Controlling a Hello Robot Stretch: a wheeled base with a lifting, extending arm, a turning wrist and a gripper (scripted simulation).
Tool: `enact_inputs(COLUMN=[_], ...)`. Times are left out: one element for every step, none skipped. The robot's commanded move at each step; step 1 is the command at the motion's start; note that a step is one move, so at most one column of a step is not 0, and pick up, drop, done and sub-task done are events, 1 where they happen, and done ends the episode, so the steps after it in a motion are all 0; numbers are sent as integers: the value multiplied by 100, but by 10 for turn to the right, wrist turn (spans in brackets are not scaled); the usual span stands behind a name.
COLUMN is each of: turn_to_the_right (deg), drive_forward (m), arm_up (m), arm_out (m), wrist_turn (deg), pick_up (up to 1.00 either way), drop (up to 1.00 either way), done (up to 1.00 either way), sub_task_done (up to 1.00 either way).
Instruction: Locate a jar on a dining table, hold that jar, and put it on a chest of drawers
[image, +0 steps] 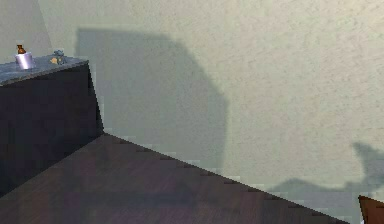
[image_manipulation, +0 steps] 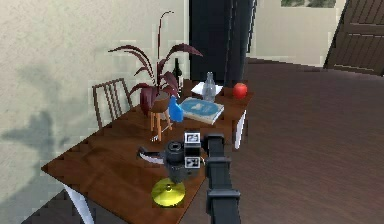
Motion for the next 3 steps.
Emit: enact_inputs(turn_to_the_right=[0, 0, 0], drive_forward=[0, 0, 0], arm_up=[-30, 0, 10], arm_out=[0, 0, 0], wrist_turn=[0, 0, 0], pick_up=[0, 100, 0], drop=[0, 0, 0], done=[0, 0, 0], sub_task_done=[0, 0, 0])
